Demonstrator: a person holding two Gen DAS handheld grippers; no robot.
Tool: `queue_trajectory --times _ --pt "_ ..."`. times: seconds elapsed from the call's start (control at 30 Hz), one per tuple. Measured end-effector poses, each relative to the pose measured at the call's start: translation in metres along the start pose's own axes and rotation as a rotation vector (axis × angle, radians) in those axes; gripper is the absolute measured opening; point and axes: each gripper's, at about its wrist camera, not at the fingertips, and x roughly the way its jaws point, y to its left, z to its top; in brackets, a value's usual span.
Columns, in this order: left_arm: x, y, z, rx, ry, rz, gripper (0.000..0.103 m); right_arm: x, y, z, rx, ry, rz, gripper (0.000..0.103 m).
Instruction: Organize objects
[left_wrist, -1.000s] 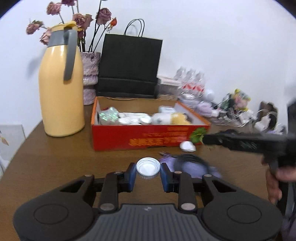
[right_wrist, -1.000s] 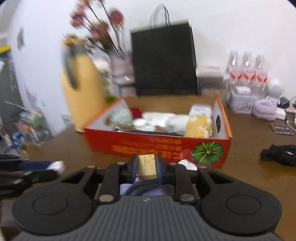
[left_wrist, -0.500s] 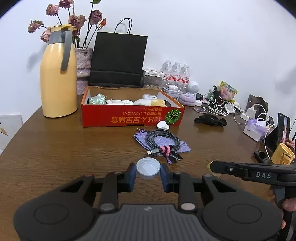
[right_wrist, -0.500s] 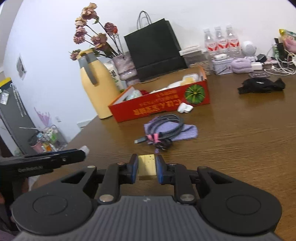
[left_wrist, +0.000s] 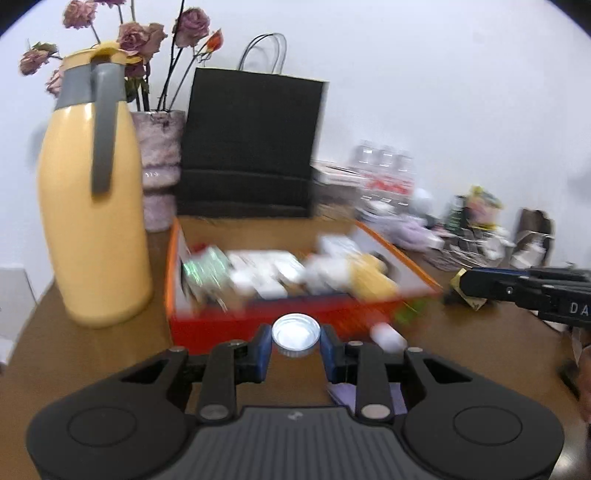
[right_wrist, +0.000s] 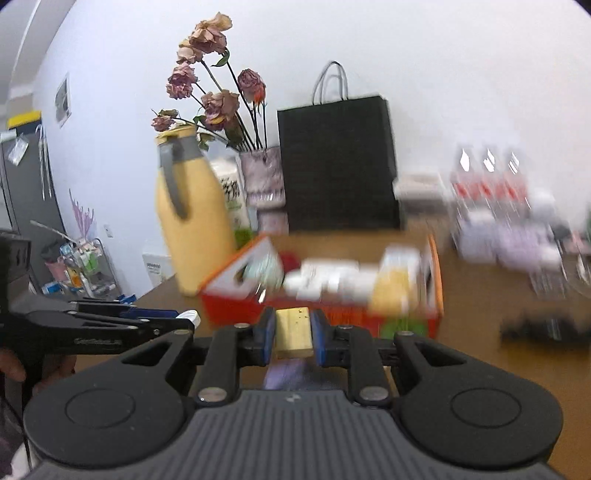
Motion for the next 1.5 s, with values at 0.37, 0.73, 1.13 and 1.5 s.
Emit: queue_trajectory --times 0.37,0.73,1.13,1.5 --pt "0.175 0.05 0.071 -0.024 0.213 0.051 0.027 0.22 -0.044 0.048 0.011 0.289 -0.059 0.023" --pt "0.119 0.044 0.092 -0.037 0.095 0.077 0.059 0.155 -0.051 0.073 0.028 0.134 -0.1 0.064" --pt "-0.035 -0.03 -0.005 -0.046 -0.019 0.045 0.078 0.015 -0.011 -0.011 0.007 0.085 -0.074 0.086" --pt "-0.185 -0.028 -0.146 -0.055 0.109 0.16 0.081 -0.189 0.023 -0.15 0.14 0.159 -0.128 0.1"
